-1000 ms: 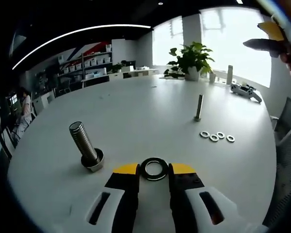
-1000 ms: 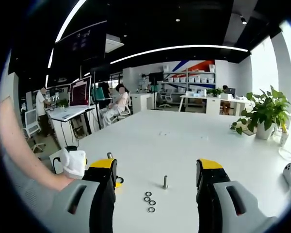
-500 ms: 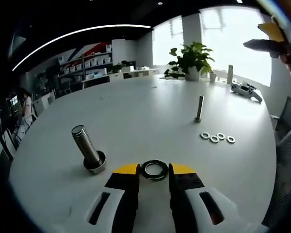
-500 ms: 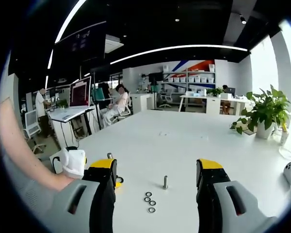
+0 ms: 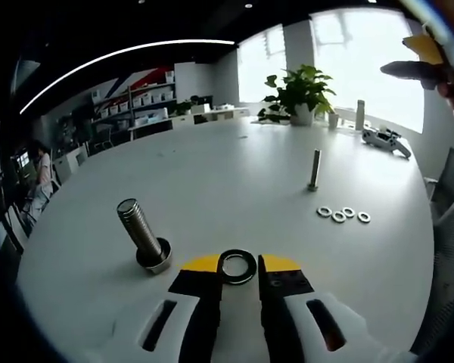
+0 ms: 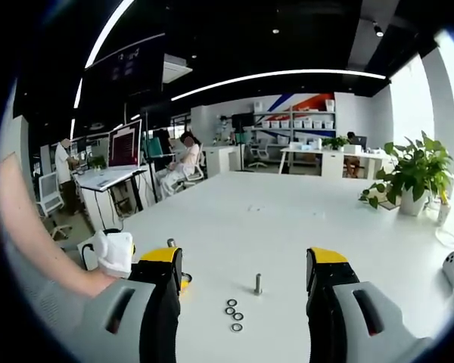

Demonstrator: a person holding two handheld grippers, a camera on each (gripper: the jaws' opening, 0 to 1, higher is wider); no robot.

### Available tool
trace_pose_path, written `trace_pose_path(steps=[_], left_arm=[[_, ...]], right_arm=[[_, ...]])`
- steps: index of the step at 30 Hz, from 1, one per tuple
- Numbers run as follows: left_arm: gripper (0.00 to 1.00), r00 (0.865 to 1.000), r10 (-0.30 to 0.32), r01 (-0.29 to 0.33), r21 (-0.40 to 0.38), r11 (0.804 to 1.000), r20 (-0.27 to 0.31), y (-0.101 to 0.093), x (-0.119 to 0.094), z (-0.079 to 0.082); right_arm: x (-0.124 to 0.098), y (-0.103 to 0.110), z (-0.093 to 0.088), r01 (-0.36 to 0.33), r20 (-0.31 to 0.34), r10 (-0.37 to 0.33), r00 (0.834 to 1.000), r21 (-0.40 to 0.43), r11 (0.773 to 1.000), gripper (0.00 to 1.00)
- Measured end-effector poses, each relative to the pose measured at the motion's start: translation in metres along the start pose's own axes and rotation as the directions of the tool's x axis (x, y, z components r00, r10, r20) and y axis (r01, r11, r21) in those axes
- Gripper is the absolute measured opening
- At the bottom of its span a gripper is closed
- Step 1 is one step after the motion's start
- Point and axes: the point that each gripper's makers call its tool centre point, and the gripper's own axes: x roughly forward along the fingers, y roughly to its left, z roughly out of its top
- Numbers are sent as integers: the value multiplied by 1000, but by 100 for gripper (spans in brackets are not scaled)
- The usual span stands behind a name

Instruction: Place the washer onto the threaded stud by aligning its center hole with the stud, sliding it down to the base, and recovering from edge contact or off-axis alignment until the washer reaches the visible bottom stop.

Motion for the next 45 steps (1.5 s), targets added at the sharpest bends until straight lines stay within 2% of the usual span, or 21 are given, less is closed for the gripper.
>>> trace_pose_path(steps=[2, 11, 12, 13, 28, 45], left_arm=[[21, 1000, 10, -10, -21, 1000, 0, 2, 1, -1], [24, 1000, 28, -28, -19, 999, -6, -2, 1, -7], [24, 999, 42, -42, -5, 999, 2, 0, 1, -6], [24, 999, 35, -34, -25, 999, 5, -1, 2, -6], [22, 997, 58, -55, -72, 996, 50, -1, 1, -7], [24, 991, 77, -69, -77, 995, 105, -2, -3, -6]], right_arm=[[0, 0, 0, 0, -1, 0, 1000, -2, 1000, 69], [0, 0, 0, 2, -2, -2, 1000, 0, 1000, 69], [0, 0, 0, 2, -1, -2, 1000, -2, 1000, 69], [0, 0, 0, 1, -2, -1, 1000, -1, 1000, 69], [0, 0, 0, 0, -2, 0, 1000, 0, 1000, 69], [-1, 0, -1, 3, -6, -3, 1000, -7, 1000, 69]])
